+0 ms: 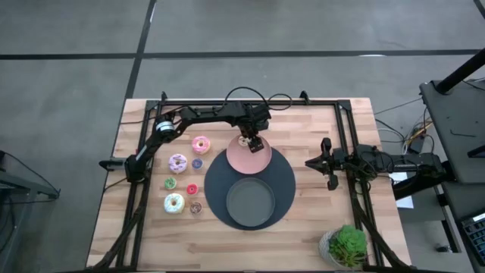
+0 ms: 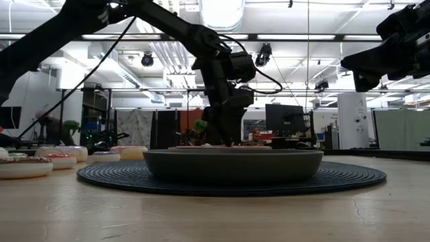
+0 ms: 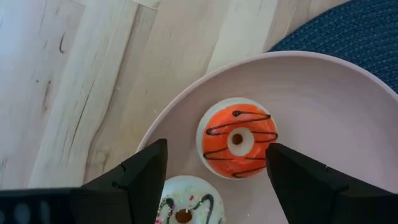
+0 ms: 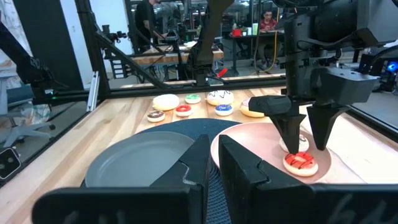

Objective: Pick & Place donuts
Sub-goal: Put the large pink donut on the gray plate

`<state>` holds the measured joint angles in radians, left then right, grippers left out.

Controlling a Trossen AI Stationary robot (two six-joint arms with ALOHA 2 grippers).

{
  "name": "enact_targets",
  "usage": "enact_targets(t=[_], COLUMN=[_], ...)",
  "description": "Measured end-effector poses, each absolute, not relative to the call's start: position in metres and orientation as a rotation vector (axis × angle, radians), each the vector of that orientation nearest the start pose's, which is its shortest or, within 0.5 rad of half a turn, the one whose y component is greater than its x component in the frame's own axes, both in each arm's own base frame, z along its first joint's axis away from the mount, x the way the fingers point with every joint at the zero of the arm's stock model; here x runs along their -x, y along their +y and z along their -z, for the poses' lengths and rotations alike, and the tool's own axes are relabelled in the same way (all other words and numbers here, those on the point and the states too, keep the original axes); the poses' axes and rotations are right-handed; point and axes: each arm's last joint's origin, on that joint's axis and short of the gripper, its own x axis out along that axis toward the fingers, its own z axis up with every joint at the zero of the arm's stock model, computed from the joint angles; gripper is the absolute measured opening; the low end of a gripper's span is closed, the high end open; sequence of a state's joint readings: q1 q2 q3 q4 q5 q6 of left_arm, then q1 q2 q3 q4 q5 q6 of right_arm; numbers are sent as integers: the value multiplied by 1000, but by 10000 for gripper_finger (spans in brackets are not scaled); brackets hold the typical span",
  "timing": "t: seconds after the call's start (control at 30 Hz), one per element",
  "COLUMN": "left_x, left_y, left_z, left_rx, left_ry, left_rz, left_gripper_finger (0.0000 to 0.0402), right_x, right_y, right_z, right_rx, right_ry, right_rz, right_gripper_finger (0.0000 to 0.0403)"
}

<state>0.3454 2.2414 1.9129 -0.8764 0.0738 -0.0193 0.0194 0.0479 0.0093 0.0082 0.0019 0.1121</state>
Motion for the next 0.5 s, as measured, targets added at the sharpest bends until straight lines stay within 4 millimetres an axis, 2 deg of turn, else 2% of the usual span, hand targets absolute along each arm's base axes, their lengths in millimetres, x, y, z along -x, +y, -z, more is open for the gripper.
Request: enact_targets(t=[0.13, 0.5], left_x=[-439, -418], left_y=[156, 147], left_z=[-205, -259], left_rx=[255, 212], left_ry=[1192, 1128], left_rz=[-238, -228], left_gripper_finger=[243, 243], right_x=[-100, -100], right_y=[2, 2], right_z=[-164, -164], right_rx=[-112, -112], right_ry=[32, 31], right_rz=[-16, -16], right_gripper_finger=[29, 29])
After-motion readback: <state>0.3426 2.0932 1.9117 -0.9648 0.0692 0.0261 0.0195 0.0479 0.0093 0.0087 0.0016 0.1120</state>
